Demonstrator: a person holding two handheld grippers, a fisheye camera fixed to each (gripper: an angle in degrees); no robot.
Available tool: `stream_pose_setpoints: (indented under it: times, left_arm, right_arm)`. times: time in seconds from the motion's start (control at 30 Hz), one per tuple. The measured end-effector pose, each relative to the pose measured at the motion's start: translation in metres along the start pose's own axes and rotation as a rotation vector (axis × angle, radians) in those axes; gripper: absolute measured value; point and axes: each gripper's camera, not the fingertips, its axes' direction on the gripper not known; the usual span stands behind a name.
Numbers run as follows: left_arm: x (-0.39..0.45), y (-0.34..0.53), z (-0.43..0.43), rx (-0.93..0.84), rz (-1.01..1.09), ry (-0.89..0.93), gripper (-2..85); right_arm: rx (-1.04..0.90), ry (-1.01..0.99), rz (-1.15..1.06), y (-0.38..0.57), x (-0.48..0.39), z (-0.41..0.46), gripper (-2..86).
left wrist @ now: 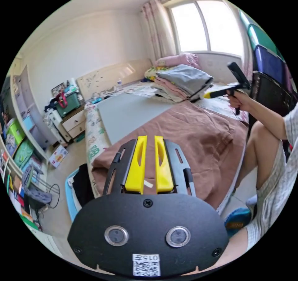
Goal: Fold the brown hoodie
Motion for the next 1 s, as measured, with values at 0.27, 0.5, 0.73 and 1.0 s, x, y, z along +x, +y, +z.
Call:
stream_pose_setpoints:
  times: [0.27, 0.5, 0.73, 1.0]
  left_arm:
    - [0.021, -0.031, 0.073, -0.28, 0.102, 0.362, 1.8]
    - [-0.005, -0.049, 0.087, -0.287, 0.027, 0.453, 1.2]
    - [-0.009, -0.061, 0.089, -0.285, 0.047, 0.43, 1.1]
    - [-0.006, -0.072, 0.086, -0.273, 0.101, 0.354, 1.3]
  right_arm:
    - [-0.101, -0.054, -0.029, -0.027, -0.02, 0.004, -0.5]
    - [-0.114, -0.085, -0.075, -0.043, -0.039, -0.008, -0.5]
    - [-0.158, -0.055, -0.087, -0.057, -0.052, -0.011, -0.5]
    - [-0.174, -0.071, -0.128, -0.078, -0.076, -0.014, -0.5]
